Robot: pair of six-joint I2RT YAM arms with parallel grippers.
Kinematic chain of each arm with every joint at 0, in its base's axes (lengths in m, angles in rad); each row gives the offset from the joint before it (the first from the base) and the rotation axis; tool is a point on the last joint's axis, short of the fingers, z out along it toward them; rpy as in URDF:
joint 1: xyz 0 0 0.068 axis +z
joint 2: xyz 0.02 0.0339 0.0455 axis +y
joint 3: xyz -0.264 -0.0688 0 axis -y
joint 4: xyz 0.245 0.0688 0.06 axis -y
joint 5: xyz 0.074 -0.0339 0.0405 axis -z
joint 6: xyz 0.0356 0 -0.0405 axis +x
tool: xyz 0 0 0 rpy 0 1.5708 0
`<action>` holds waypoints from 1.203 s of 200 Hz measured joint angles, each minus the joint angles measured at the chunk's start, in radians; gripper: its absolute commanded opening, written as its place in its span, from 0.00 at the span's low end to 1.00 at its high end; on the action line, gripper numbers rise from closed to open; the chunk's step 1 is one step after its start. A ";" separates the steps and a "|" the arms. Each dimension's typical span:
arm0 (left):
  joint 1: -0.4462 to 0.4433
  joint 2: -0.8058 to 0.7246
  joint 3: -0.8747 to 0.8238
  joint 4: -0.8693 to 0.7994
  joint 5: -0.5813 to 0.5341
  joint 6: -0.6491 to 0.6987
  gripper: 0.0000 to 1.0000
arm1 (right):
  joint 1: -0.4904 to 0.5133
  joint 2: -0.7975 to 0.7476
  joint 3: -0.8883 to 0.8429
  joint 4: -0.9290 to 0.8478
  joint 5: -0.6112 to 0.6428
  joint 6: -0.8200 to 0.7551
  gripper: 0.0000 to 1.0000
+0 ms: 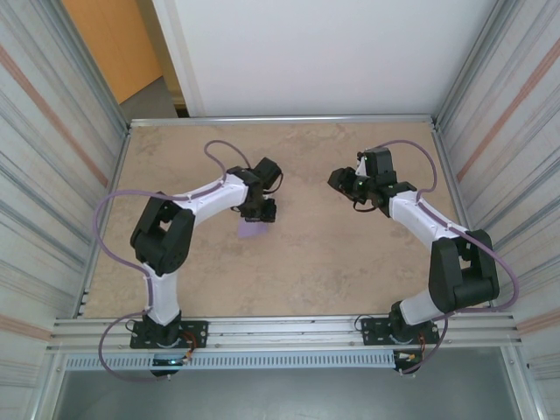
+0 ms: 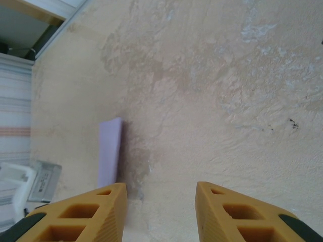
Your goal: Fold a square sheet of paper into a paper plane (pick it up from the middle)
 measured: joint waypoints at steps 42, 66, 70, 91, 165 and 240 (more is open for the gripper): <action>0.133 -0.134 -0.188 0.216 0.270 -0.066 0.52 | 0.083 0.072 0.040 -0.005 -0.008 -0.004 0.38; 0.198 -0.227 -0.258 0.295 0.328 -0.091 0.53 | 0.191 0.166 0.097 -0.010 -0.027 -0.005 0.34; 0.208 -0.242 -0.270 0.304 0.333 -0.096 0.54 | 0.207 0.182 0.108 -0.010 -0.029 -0.005 0.33; 0.263 -0.304 -0.349 0.353 0.357 -0.120 0.54 | 0.310 0.292 0.188 -0.016 -0.053 -0.004 0.30; 0.373 -0.349 -0.541 0.422 0.433 -0.197 0.54 | 0.441 0.560 0.377 -0.050 -0.109 -0.004 0.26; 0.373 -0.311 -0.541 0.442 0.483 -0.201 0.55 | 0.411 0.610 0.401 -0.152 -0.132 -0.106 0.25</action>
